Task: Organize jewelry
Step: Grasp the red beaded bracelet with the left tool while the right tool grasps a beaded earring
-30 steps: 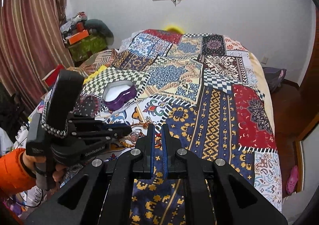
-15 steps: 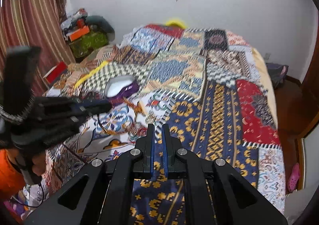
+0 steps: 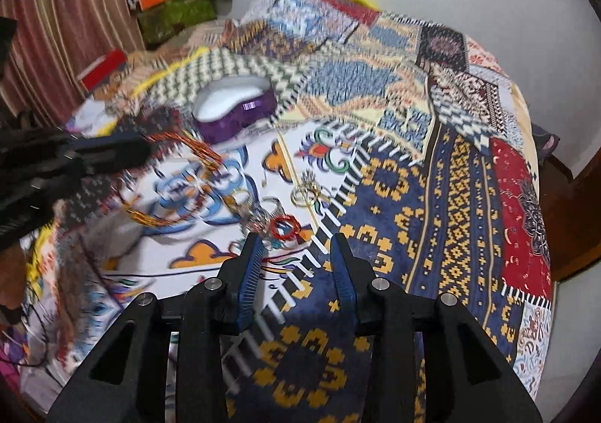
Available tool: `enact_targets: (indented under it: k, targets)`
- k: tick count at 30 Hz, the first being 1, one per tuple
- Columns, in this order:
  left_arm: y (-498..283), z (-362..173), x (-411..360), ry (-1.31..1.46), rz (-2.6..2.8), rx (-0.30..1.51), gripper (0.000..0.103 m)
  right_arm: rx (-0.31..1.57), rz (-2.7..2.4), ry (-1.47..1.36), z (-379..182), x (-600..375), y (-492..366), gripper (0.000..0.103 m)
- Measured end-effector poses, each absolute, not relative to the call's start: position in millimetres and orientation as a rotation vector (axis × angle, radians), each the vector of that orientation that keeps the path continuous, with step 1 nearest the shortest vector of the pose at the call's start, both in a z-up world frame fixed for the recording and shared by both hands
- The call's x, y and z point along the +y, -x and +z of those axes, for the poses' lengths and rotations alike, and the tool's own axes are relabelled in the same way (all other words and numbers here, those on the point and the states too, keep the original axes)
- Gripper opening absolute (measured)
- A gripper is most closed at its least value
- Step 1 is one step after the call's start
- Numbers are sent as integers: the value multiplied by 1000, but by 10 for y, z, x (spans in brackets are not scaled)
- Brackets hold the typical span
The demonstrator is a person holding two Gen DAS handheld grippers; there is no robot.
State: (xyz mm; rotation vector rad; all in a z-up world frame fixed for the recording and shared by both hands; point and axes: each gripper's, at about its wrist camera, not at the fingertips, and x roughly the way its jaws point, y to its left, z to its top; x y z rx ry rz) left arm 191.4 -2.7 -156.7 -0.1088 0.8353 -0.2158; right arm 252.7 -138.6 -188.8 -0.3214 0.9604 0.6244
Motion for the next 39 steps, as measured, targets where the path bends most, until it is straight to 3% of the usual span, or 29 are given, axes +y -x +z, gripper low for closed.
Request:
enact_targets:
  k: [2, 4, 5, 15, 17, 19, 20, 27, 29, 31, 34, 39]
  targets:
    - [-1911, -1597, 4, 119, -212, 840, 1, 962, 634, 335, -1922, -1354, -2523, 28]
    - [-1908, -1620, 21, 127, -210, 843, 1, 954, 644, 352, -1912, -1312, -2490, 11]
    - [-1905, -1631, 27, 130, -209, 845, 1, 951, 651, 360, -1914, -1288, -2477, 8]
    - [-1814, -1577, 59, 122, -197, 819, 1, 965, 671, 288, -1801, -1347, -2485, 4]
    - [-1803, -1566, 71, 129, -198, 817, 1, 1006, 684, 254, -1794, -1356, -2490, 9]
    - [-1796, -1563, 79, 132, -197, 815, 1, 1023, 686, 244, -1812, -1335, -2471, 41]
    - [-1791, -1562, 84, 134, -196, 814, 1, 1015, 682, 244, -1817, -1321, -2460, 48]
    - [-1758, -1572, 133, 137, -184, 815, 1, 995, 661, 337, -1938, -1100, -2453, 50]
    - [-1749, -1568, 155, 139, -181, 814, 1, 993, 655, 345, -1944, -1101, -2474, 40]
    - [-1738, -1560, 177, 143, -179, 812, 1, 993, 644, 342, -1948, -1118, -2496, 21]
    - [-1725, -1549, 189, 142, -175, 807, 1, 987, 633, 347, -1950, -1166, -2489, 9]
    - [-1721, -1549, 184, 142, -172, 807, 1, 977, 623, 315, -1915, -1243, -2465, 7]
